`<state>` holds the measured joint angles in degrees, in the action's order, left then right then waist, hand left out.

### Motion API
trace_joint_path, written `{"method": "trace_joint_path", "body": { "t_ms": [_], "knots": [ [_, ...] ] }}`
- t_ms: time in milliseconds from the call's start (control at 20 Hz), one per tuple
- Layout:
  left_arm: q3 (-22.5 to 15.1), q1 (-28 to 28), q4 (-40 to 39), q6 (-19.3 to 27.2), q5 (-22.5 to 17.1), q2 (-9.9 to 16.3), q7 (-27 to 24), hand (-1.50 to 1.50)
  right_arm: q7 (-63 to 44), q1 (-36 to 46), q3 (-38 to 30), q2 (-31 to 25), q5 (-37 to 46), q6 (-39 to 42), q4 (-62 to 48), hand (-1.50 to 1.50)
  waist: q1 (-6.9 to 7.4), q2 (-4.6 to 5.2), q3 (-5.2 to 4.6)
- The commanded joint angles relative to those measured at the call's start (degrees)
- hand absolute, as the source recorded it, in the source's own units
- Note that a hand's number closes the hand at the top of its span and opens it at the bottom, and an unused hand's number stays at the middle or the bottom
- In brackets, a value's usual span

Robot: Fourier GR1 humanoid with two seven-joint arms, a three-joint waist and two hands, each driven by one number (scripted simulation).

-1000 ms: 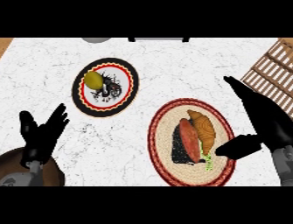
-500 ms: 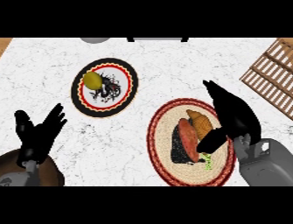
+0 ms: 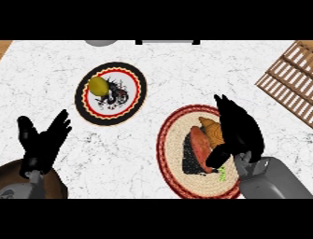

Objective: Pick the croissant from the placemat and place it in the tiered shelf

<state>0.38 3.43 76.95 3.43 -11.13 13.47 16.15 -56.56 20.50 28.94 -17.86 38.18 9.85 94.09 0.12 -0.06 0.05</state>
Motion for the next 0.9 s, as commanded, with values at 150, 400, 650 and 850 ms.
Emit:
{"method": "trace_joint_path", "body": {
  "t_ms": [150,400,650,850],
  "knots": [
    [0.8,1.1,-4.4,-1.1,2.1,-2.2,-2.2,0.0,2.3,-4.0,-2.9,3.1,5.5,2.6,-0.2,-1.5,-0.16,0.06,-0.06],
    [3.7,2.9,-2.3,-3.5,0.0,0.3,1.1,0.0,4.2,-2.7,-2.2,7.0,11.0,-0.8,-7.9,-1.5,-0.07,0.11,-0.06],
    [1.4,-3.0,1.3,-2.0,3.4,-2.9,-1.5,0.0,5.0,-3.3,-5.1,8.2,15.4,0.1,-9.3,-1.5,0.05,0.04,-0.05],
    [3.0,-0.5,-1.5,-2.2,3.1,-3.2,-1.0,0.0,7.0,-1.0,-6.6,10.1,18.5,-0.8,-14.4,-1.5,0.03,0.08,-0.06]
  ]
}}
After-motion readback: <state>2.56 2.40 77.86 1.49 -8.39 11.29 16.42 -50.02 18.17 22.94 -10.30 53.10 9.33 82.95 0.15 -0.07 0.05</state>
